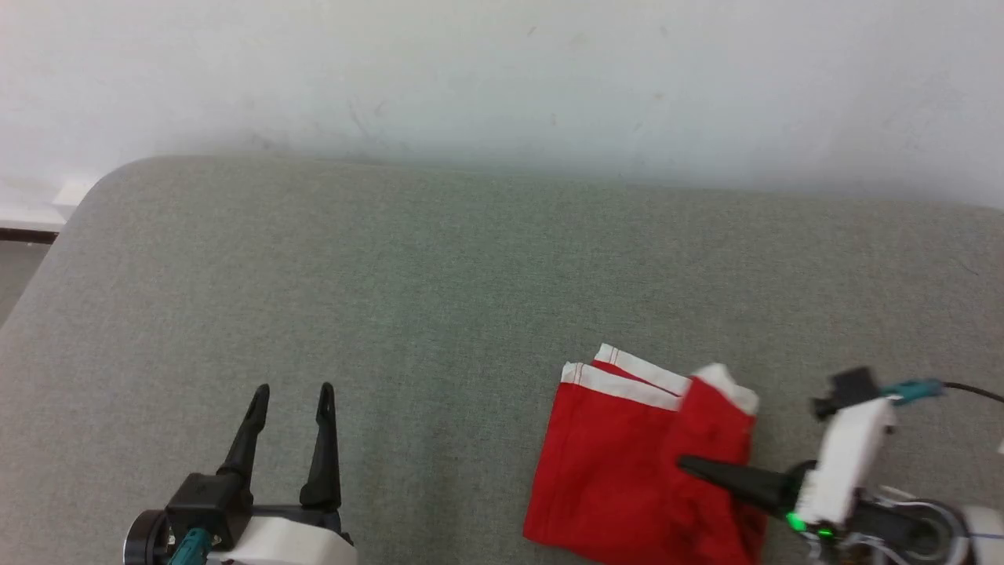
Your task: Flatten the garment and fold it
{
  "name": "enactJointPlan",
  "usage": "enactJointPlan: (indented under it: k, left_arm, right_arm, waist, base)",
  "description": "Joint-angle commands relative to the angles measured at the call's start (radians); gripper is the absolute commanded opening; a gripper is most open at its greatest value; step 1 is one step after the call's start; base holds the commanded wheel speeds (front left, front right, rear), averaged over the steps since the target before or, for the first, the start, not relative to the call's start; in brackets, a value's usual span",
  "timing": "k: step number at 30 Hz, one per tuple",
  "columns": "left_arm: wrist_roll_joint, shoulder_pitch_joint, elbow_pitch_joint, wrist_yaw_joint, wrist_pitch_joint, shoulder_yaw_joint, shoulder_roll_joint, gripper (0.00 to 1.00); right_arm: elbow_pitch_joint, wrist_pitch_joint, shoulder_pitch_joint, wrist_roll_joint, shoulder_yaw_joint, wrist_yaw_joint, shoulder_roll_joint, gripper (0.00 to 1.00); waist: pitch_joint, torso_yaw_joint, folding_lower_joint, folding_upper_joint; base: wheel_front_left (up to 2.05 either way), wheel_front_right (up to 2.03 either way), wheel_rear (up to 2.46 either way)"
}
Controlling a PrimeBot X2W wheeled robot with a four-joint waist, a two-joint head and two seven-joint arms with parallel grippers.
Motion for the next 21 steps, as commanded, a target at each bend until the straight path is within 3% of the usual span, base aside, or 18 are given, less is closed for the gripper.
enactJointPlan:
  k: [1, 3, 4, 5, 6, 7, 14, 19, 21]
  left_arm:
    - [0.012, -0.001, 0.005, -0.010, -0.005, 0.004, -0.007, 1.00]
    - [0.014, -0.006, 0.006, -0.014, -0.005, 0.003, -0.009, 1.00]
    - [0.016, -0.010, 0.006, -0.016, -0.005, 0.002, -0.011, 1.00]
    - [0.017, -0.014, 0.005, -0.018, -0.005, 0.001, -0.012, 1.00]
    - [0.017, -0.018, 0.005, -0.019, -0.005, 0.000, -0.014, 1.00]
    - [0.018, -0.020, 0.005, -0.020, -0.005, -0.002, -0.015, 1.00]
    - [0.020, -0.030, 0.007, -0.022, -0.005, 0.000, -0.025, 1.00]
    - [0.021, -0.024, 0.006, -0.020, -0.005, 0.010, -0.028, 1.00]
    - [0.023, -0.022, 0.007, -0.019, -0.005, 0.015, -0.029, 1.00]
  right_arm:
    - [0.012, -0.052, -0.024, 0.024, 0.074, -0.001, 0.007, 0.00]
    - [0.038, -0.137, -0.041, 0.014, 0.152, -0.001, 0.007, 0.00]
    - [0.050, -0.189, -0.051, -0.030, 0.189, -0.001, 0.007, 0.06]
    - [0.069, -0.245, -0.062, -0.079, 0.220, -0.001, 0.007, 0.42]
    - [0.095, -0.294, -0.073, -0.123, 0.252, -0.001, 0.007, 0.89]
    - [0.120, -0.334, -0.084, -0.160, 0.283, -0.001, 0.007, 1.00]
    - [0.156, -0.519, -0.153, -0.270, 0.460, -0.001, 0.006, 1.00]
    - [0.056, -0.578, -0.172, -0.407, 0.579, -0.001, -0.049, 1.00]
    - [-0.019, -0.622, -0.177, -0.482, 0.637, -0.001, -0.101, 1.00]
  waist:
    - [0.003, 0.009, 0.0000, 0.0002]
    - [0.007, 0.015, 0.0000, 0.0002]
    - [0.013, 0.019, 0.0000, 0.0002]
    - [0.017, 0.023, 0.0000, 0.0002]
    - [0.019, 0.026, 0.0000, 0.0002]
    - [0.022, 0.030, 0.0000, 0.0002]
    - [0.039, 0.040, 0.0000, 0.0002]
    - [0.039, 0.029, 0.0000, 0.0002]
    - [0.035, 0.020, 0.0000, 0.0002]
  base:
    - [0.00, 0.00, 0.00]
    - [0.00, 0.00, 0.00]
    - [0.00, 0.00, 0.00]
    - [0.00, 0.00, 0.00]
    - [0.00, 0.00, 0.00]
    - [0.00, 0.00, 0.00]
    - [0.00, 0.00, 0.00]
    - [0.00, 0.00, 0.00]
    - [0.00, 0.00, 0.00]
